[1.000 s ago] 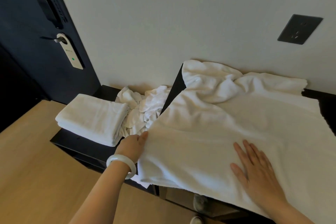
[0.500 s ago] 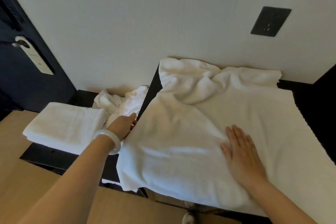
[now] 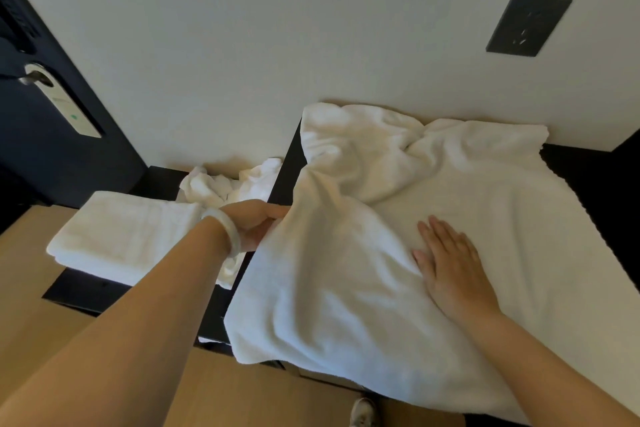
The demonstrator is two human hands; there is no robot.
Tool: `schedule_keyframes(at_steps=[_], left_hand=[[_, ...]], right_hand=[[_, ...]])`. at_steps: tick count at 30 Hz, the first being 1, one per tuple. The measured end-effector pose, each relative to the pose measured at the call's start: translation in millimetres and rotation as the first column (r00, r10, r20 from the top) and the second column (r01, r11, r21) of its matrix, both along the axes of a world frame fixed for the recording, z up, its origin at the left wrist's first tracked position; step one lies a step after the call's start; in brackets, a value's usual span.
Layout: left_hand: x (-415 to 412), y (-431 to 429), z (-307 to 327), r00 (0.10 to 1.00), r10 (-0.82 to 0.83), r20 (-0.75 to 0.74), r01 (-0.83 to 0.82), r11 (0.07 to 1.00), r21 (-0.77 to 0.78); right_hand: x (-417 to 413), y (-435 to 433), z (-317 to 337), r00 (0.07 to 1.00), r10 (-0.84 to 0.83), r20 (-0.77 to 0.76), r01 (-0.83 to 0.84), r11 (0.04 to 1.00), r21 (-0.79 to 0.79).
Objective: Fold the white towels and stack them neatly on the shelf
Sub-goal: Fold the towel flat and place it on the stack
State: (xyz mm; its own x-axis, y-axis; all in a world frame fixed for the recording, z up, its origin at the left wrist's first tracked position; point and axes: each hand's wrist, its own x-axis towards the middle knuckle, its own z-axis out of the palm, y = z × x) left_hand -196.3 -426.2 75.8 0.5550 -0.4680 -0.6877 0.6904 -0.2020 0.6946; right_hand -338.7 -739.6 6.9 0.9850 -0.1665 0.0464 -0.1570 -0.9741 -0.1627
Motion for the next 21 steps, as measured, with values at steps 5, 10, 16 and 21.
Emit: schedule_keyframes(at_steps=[5,10,16,21], left_hand=[[11,27,-9,0.917,0.215,0.336,-0.295,0.932,0.210],[2,29,-37,0.809,0.124,0.574,-0.483,0.697,0.530],[-5,27,-27,0.833,-0.241,0.498,-0.234,0.662,0.712],[-15,22,-40,0.734,-0.384,0.560,-0.332,0.516,0.790]], right_hand=[[2,-2,0,1.000,-0.006,-0.009,0.006,1.000,0.009],[2,-2,3,0.999,-0.015,-0.036,0.015,1.000,0.016],[3,1,6,0.994,-0.027,-0.105,0.023,0.999,-0.039],[4,3,4,0.988,-0.062,-0.139,0.057,0.997,-0.042]])
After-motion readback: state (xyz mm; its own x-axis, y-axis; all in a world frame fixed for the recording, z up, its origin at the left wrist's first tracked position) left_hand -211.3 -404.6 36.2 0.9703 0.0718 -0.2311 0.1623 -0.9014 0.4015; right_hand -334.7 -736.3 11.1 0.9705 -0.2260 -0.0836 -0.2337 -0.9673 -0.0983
